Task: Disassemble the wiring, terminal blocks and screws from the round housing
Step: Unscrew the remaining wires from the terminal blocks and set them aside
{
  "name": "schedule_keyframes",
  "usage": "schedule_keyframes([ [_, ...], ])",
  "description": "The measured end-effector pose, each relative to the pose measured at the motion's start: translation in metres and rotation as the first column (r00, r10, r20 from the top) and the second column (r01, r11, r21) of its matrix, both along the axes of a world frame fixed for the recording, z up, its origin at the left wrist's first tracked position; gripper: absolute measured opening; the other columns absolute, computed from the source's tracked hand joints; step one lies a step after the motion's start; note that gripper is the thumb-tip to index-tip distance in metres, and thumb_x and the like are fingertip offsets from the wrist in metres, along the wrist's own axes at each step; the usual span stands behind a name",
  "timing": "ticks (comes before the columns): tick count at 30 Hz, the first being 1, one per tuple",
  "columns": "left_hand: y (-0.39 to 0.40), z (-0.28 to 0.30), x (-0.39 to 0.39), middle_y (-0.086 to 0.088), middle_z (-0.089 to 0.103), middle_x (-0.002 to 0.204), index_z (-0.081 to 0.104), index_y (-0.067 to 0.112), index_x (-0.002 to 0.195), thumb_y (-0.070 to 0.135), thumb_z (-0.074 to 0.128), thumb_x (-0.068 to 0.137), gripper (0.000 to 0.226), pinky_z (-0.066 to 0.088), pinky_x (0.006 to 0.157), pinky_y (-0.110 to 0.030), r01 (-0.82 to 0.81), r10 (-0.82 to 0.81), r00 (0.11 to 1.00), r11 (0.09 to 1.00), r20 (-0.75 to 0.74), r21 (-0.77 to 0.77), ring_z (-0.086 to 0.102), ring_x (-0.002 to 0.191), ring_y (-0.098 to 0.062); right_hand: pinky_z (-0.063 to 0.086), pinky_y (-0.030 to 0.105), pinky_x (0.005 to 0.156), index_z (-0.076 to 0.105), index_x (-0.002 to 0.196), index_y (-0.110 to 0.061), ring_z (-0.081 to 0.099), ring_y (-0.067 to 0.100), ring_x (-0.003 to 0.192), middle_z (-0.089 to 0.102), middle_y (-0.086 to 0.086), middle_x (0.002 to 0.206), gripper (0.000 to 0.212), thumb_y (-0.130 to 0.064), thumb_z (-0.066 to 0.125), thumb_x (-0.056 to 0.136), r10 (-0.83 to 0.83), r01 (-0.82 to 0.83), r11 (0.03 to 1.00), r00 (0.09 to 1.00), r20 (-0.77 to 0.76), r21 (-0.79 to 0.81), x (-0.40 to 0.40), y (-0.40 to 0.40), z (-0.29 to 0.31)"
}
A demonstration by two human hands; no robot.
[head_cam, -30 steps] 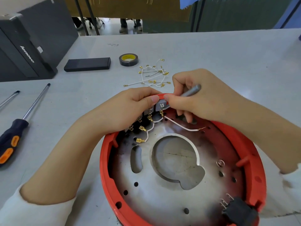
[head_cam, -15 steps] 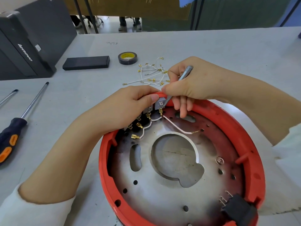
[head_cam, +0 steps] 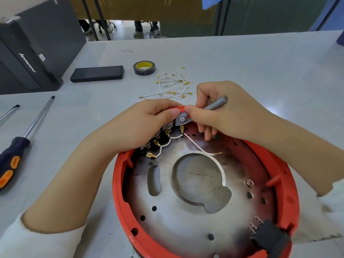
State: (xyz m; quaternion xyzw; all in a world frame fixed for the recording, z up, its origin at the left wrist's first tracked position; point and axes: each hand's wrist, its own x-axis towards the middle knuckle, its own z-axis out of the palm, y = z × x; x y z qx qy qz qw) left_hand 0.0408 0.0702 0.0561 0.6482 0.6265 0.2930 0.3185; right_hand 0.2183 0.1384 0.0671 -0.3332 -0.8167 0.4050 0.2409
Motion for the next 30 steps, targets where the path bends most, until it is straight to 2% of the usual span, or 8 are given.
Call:
schedule_keyframes([
  [7,0.002,-0.002,-0.001,0.019,0.068,0.111,0.064,0.044,0.112,0.035,0.047,0.099,0.023,0.046,0.096,-0.029,-0.004,0.004,1.000,1.000,0.003,-0.001,0.060,0.108,-0.003,0.041,0.018,0.033,0.046,0.066,-0.010,0.065,0.024,0.042,0.064,0.009,0.050,0.027,-0.005,0.054,0.091,0.059,-0.032,0.985,0.986,0.158,-0.167,-0.014,0.018,0.019],
  [11,0.002,-0.002,-0.001,0.025,0.065,0.113,0.063,0.043,0.113,0.032,0.048,0.099,0.024,0.040,0.097,-0.014,0.001,-0.001,1.000,1.000,0.008,0.018,0.056,0.109,0.009,0.042,0.017,0.034,0.045,0.064,-0.010,0.065,0.022,0.042,0.064,0.009,0.050,0.028,-0.005,0.052,0.090,0.073,-0.024,0.977,0.971,0.226,-0.212,-0.019,0.022,0.027],
  [14,0.001,-0.001,0.000,0.023,0.066,0.114,0.063,0.041,0.117,0.031,0.048,0.099,0.025,0.039,0.100,-0.015,0.007,-0.007,1.000,1.000,0.009,0.021,0.056,0.110,0.007,0.042,0.016,0.036,0.052,0.062,-0.008,0.065,0.018,0.043,0.066,0.007,0.051,0.027,-0.011,0.054,0.089,0.084,-0.028,0.981,0.955,0.285,-0.193,-0.027,0.022,0.028],
  [17,0.001,-0.001,-0.001,0.021,0.068,0.107,0.062,0.044,0.113,0.031,0.048,0.099,0.024,0.040,0.092,-0.011,0.002,-0.002,1.000,1.000,0.003,0.005,0.058,0.104,0.006,0.042,0.016,0.036,0.055,0.063,-0.005,0.065,0.019,0.043,0.067,0.008,0.052,0.023,-0.010,0.051,0.085,0.080,-0.037,0.991,0.936,0.343,-0.129,-0.032,0.021,0.026],
  [21,0.001,0.000,-0.001,0.025,0.066,0.110,0.061,0.047,0.112,0.032,0.047,0.099,0.024,0.039,0.091,-0.007,0.004,-0.004,1.000,1.000,0.007,-0.002,0.056,0.104,0.011,0.040,0.016,0.035,0.048,0.067,-0.010,0.064,0.021,0.041,0.065,0.007,0.050,0.023,-0.010,0.054,0.089,0.077,-0.042,0.989,0.965,0.249,-0.144,-0.025,0.018,0.019],
  [26,0.000,-0.001,-0.001,0.000,0.069,0.110,0.062,0.045,0.110,0.038,0.044,0.099,0.022,0.046,0.097,-0.039,0.012,-0.012,1.000,1.000,0.002,-0.017,0.061,0.107,-0.018,0.040,0.019,0.036,0.048,0.070,-0.015,0.059,0.021,0.038,0.062,0.006,0.049,0.025,-0.021,0.062,0.090,0.111,-0.097,0.990,0.984,0.141,-0.105,-0.015,0.008,0.017],
  [28,-0.001,0.000,-0.001,0.008,0.070,0.108,0.064,0.045,0.111,0.039,0.044,0.099,0.024,0.048,0.095,-0.036,0.023,-0.023,1.000,1.000,0.015,-0.010,0.062,0.105,-0.012,0.040,0.021,0.035,0.049,0.070,-0.018,0.058,0.021,0.038,0.062,0.006,0.050,0.026,-0.025,0.065,0.089,0.149,-0.141,0.987,0.983,0.106,-0.081,-0.009,0.000,0.017],
  [30,-0.002,0.001,-0.002,0.023,0.069,0.104,0.066,0.042,0.110,0.034,0.045,0.099,0.024,0.044,0.090,-0.022,0.030,-0.030,0.999,1.000,0.033,0.001,0.060,0.102,0.005,0.040,0.019,0.037,0.055,0.074,-0.020,0.060,0.020,0.041,0.064,0.005,0.056,0.020,-0.028,0.066,0.089,0.207,-0.204,0.978,0.976,0.075,-0.043,-0.002,-0.009,0.019],
])
